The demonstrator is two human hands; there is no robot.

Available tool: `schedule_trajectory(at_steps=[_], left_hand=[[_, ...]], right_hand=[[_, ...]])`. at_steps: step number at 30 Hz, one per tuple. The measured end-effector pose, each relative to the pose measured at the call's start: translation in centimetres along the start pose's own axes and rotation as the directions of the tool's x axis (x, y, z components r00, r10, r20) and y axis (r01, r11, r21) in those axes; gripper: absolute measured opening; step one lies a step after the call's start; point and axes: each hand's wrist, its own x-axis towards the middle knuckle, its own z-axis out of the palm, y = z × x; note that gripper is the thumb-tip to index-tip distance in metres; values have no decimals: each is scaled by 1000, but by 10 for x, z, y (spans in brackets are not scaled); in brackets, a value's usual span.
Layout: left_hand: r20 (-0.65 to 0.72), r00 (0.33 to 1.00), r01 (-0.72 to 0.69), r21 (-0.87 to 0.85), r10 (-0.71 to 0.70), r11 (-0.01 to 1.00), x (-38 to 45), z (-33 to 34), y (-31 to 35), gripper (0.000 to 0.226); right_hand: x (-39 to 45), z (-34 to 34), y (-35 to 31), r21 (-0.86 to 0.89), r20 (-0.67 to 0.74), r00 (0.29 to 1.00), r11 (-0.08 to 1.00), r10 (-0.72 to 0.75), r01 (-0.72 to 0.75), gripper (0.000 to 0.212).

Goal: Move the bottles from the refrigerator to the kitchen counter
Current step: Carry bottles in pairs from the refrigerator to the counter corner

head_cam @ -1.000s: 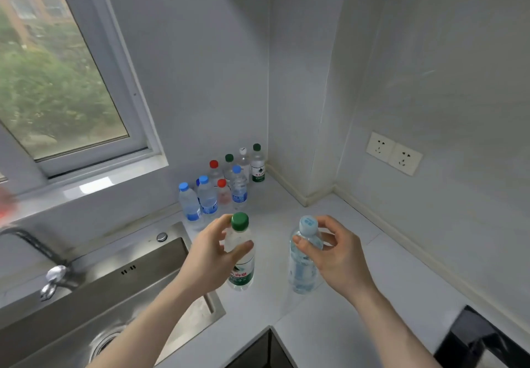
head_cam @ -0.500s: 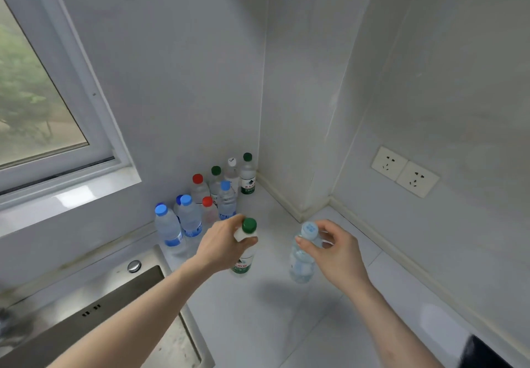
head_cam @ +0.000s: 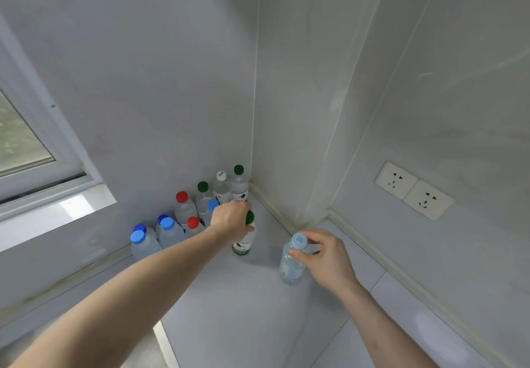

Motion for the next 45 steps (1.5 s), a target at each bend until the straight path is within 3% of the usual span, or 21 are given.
schedule_trajectory(at_steps=[14, 24, 31, 37, 45], left_hand=[[-22, 995, 100, 222, -97, 970, 88, 2, -45, 10], [-31, 994, 105, 292, -101, 951, 100, 2, -64, 15], [-56, 996, 79, 219, -68, 973, 101, -7, -70, 22], [-60, 997, 67, 200, -56, 977, 91, -13, -77, 14], [-44, 997, 67, 104, -63, 992, 78, -11, -82, 16]], right_hand=[[87, 26, 10, -88, 56, 998, 996, 17, -12, 27], [156, 74, -14, -110, 75, 996, 993, 41, -32, 30], [189, 113, -27, -90, 86, 993, 993, 81, -73, 27], [202, 133, -36, -119, 122, 988, 990, 93, -78, 21], [201, 143, -43, -112, 143, 987, 992, 74, -58, 31]])
